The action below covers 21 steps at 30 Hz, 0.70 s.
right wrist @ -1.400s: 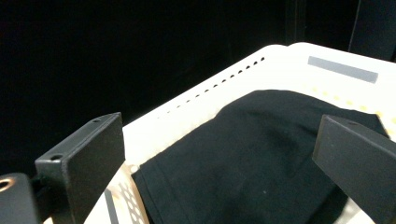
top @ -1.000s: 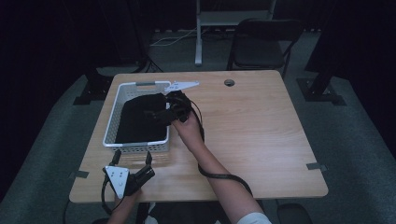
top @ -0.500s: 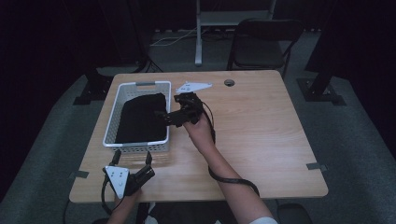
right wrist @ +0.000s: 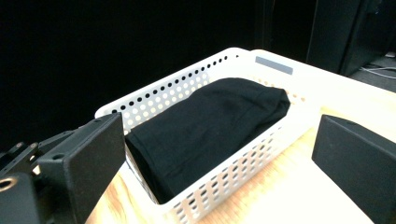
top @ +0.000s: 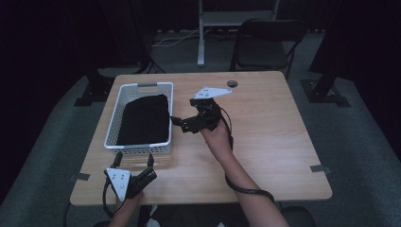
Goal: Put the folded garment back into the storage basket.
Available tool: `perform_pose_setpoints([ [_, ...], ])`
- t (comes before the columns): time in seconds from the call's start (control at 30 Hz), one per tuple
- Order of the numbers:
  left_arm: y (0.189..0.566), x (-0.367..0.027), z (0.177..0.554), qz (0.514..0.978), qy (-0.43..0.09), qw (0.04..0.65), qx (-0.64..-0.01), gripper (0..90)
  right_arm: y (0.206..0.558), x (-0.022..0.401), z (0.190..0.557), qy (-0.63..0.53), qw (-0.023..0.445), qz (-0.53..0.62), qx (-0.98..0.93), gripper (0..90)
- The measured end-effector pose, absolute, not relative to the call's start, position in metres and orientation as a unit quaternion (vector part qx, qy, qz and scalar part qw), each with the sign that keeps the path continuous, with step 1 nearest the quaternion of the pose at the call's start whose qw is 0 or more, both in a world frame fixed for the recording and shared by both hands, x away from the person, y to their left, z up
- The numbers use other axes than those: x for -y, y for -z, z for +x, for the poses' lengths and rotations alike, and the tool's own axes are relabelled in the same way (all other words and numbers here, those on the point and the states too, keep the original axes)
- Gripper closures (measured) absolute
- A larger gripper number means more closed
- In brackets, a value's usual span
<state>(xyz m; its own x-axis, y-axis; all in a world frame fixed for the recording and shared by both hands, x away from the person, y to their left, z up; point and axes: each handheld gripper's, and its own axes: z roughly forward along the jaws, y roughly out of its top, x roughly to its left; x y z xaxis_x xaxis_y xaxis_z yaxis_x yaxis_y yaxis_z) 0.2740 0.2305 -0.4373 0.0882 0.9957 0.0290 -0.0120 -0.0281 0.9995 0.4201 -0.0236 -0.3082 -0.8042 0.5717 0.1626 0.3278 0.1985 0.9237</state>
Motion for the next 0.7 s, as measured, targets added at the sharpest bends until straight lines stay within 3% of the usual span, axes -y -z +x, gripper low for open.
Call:
perform_pose_setpoints([
  [0.7,0.437,-0.230,0.274,0.525,-0.488,0.516,-0.468,4.4,0.306,0.086,0.387,-0.559,0.141,0.313,-0.755,2.9],
])
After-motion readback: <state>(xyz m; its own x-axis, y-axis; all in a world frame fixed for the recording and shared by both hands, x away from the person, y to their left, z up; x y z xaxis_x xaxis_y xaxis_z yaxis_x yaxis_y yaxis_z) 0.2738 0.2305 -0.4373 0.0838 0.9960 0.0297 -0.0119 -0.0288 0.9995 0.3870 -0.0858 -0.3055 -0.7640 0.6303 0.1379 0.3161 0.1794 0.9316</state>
